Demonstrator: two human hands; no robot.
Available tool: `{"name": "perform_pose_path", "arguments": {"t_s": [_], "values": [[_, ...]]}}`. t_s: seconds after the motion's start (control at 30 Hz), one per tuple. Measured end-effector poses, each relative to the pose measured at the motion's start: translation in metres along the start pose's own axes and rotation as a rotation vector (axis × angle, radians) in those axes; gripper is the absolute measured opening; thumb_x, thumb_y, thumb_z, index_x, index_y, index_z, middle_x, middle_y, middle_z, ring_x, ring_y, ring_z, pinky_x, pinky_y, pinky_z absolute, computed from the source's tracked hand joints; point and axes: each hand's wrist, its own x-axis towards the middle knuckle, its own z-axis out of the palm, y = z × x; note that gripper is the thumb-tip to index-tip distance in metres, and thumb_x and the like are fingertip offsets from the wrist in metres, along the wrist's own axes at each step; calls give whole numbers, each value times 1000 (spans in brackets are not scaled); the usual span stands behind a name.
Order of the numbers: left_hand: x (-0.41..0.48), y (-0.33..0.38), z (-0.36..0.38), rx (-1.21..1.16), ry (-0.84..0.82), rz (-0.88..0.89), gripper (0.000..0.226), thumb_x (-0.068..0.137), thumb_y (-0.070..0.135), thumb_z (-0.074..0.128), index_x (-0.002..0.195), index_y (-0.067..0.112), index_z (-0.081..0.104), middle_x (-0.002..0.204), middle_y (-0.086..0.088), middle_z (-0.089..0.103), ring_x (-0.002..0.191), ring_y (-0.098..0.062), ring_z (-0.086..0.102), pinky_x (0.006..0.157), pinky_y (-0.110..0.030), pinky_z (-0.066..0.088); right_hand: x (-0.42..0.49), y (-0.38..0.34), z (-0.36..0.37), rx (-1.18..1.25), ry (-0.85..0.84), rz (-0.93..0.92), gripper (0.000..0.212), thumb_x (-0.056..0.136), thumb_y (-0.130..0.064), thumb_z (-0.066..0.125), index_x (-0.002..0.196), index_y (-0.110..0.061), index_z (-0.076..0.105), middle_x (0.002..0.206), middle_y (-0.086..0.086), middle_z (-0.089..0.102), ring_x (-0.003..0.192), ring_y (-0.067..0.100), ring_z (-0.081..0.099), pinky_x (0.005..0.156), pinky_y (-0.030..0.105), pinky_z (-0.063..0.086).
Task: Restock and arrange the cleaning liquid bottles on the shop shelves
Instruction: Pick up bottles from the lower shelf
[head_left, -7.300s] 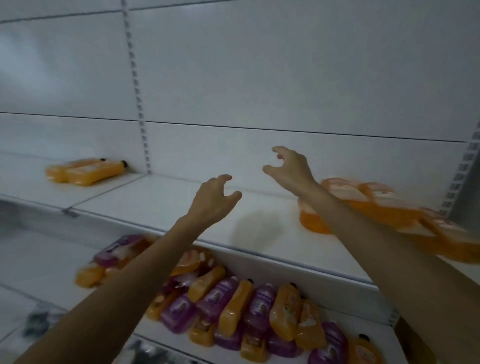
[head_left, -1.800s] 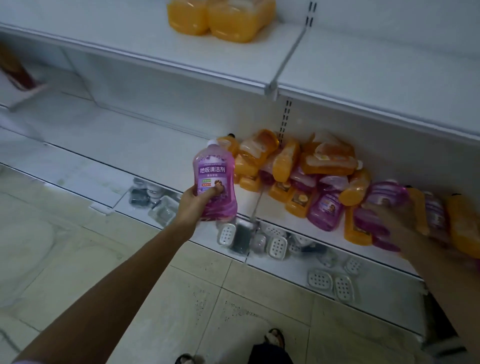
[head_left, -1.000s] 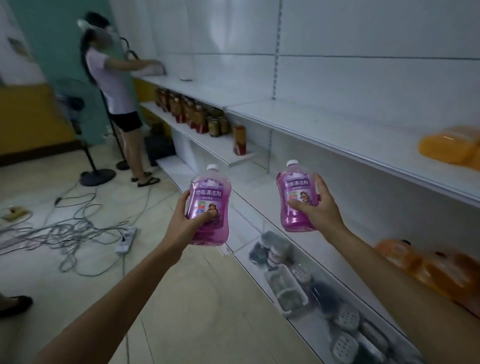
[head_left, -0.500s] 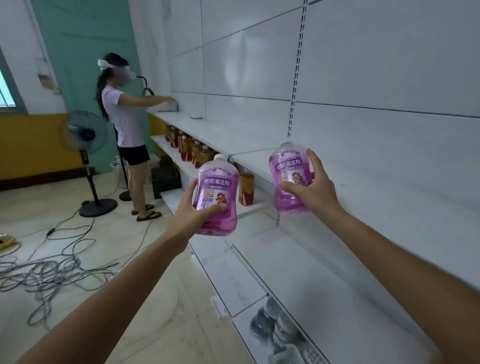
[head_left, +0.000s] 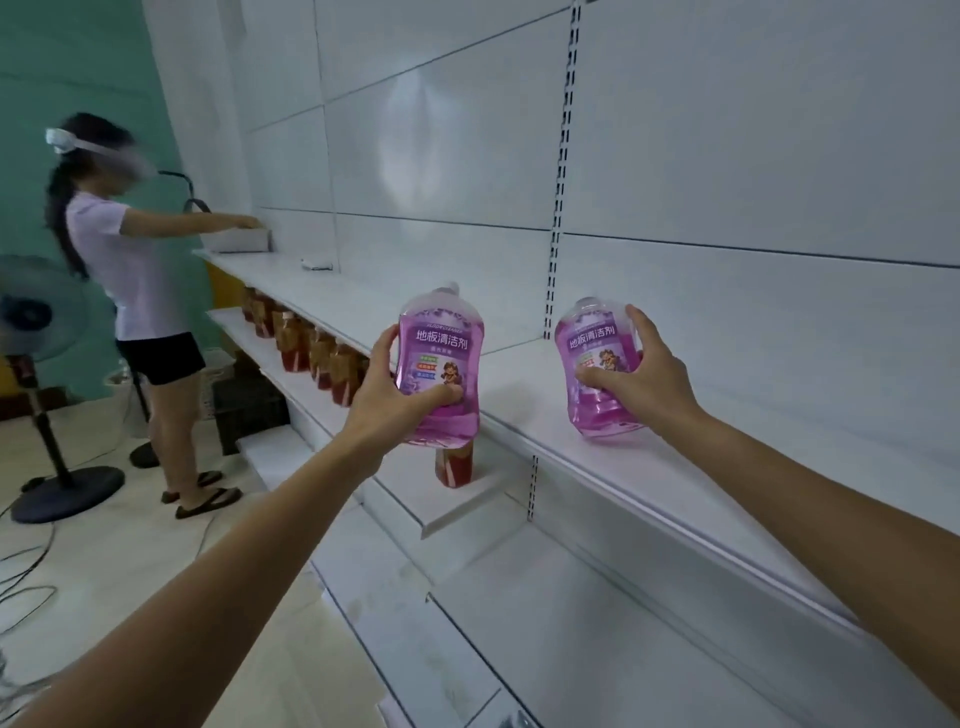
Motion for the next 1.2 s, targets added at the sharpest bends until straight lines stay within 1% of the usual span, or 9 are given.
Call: {"name": "perform_pose_path", "arguments": {"t_s": [0.23, 0.37, 0.47, 0.53, 0.67, 0.77, 0.93, 1.1, 1.2], "values": [[136, -38, 14, 74, -272, 48, 96, 68, 19, 82, 143, 31, 22, 113, 0, 57, 99, -18, 62, 87, -40, 54, 66, 6, 46, -77, 160, 140, 91, 76, -25, 78, 148, -32, 23, 137, 6, 48, 98, 14, 46, 81, 24, 40], [193, -56, 24, 5, -427, -22, 91, 67, 16, 82, 140, 28, 29, 118, -7, 60, 101, -24, 62, 86, -39, 54, 92, 8, 72, -99, 222, 259, 85, 80, -28, 74, 148, -30, 23, 135, 6, 47, 95, 15, 46, 70, 20, 39], [221, -66, 38, 16, -510, -22, 83, 69, 23, 81, 138, 24, 35, 119, -5, 59, 103, -24, 60, 89, -39, 53, 101, 18, 86, -93, 323, 370, 70, 82, -36, 69, 142, -25, 35, 123, 5, 51, 93, 19, 49, 75, 28, 45], [231, -70, 48, 30, -546, -34, 71, 69, 32, 80, 130, 21, 44, 116, -4, 61, 103, -24, 61, 92, -43, 52, 107, 21, 88, -151, 352, 450, 56, 84, -38, 65, 133, -21, 45, 111, 4, 52, 89, 21, 51, 78, 30, 47], [250, -69, 67, 160, -645, -10, 46, 66, 43, 74, 103, 18, 62, 103, -7, 68, 95, -24, 65, 89, -40, 52, 120, 27, 93, -190, 392, 565, 50, 85, -40, 61, 128, -17, 48, 106, 3, 53, 89, 23, 55, 67, 27, 43], [258, -70, 80, 163, -649, -10, 34, 76, 37, 72, 98, 12, 66, 99, -10, 69, 93, -26, 66, 83, -36, 51, 126, 33, 98, -208, 444, 596, 54, 86, -44, 58, 129, -13, 46, 115, 8, 58, 96, 27, 59, 72, 31, 46], [264, -65, 96, 329, -603, 112, 35, 82, 35, 66, 98, 4, 65, 87, -7, 59, 77, -21, 55, 50, -18, 37, 131, 39, 99, -202, 513, 634, 55, 84, -43, 60, 129, -14, 45, 116, 8, 58, 102, 29, 58, 84, 37, 49], [276, -75, 103, 335, -560, 169, 36, 89, 29, 55, 64, 3, 57, 58, -4, 48, 55, -16, 45, 41, -18, 30, 130, 45, 98, -123, 425, 628, 61, 77, -48, 63, 131, -24, 44, 118, 5, 59, 102, 25, 59, 74, 31, 49], [281, -76, 108, 454, -542, 264, 46, 90, 34, 49, 53, 6, 47, 55, -7, 45, 61, -24, 45, 53, -30, 31, 131, 47, 99, -200, 430, 625, 63, 76, -53, 59, 130, -23, 44, 117, 5, 58, 104, 26, 57, 72, 31, 48]]}}
